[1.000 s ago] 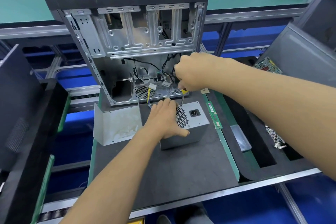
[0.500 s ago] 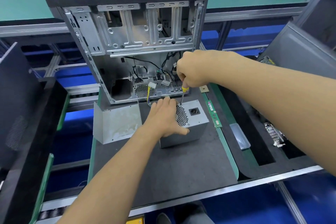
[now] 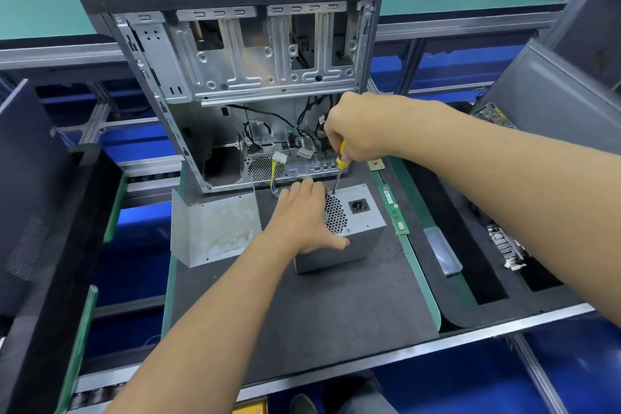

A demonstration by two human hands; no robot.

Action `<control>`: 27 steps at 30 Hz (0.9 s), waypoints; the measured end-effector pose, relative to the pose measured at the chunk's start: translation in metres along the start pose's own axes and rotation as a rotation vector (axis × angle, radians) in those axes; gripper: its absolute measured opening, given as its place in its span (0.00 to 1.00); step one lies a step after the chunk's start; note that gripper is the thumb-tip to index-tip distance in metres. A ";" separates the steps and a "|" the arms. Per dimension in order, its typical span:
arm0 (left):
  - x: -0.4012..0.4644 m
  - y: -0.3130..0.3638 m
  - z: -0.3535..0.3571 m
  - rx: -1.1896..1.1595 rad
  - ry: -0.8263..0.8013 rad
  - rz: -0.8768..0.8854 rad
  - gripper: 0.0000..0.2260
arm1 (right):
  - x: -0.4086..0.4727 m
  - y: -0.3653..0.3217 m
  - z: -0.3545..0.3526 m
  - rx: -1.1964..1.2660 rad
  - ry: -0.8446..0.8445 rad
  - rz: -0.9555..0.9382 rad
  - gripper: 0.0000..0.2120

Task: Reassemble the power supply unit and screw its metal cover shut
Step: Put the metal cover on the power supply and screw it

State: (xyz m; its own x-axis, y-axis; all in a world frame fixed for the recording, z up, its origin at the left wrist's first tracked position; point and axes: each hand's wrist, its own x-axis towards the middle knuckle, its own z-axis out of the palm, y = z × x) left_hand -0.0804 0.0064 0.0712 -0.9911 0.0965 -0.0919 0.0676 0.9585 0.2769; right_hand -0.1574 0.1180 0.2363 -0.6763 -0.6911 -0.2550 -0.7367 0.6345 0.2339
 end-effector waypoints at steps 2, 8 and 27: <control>0.001 0.000 0.000 -0.011 -0.003 -0.005 0.42 | 0.001 0.002 0.005 -0.001 0.014 0.037 0.09; 0.001 -0.001 0.001 -0.028 0.002 -0.009 0.44 | 0.002 -0.006 0.006 0.037 -0.027 0.086 0.23; -0.001 0.001 -0.002 -0.025 -0.005 -0.011 0.45 | 0.000 0.003 0.008 0.155 -0.155 0.077 0.16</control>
State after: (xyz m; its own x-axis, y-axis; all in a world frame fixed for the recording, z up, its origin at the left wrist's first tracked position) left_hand -0.0797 0.0067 0.0729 -0.9912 0.0875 -0.0994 0.0540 0.9524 0.3000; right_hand -0.1597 0.1226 0.2297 -0.7133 -0.5849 -0.3861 -0.6661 0.7371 0.1139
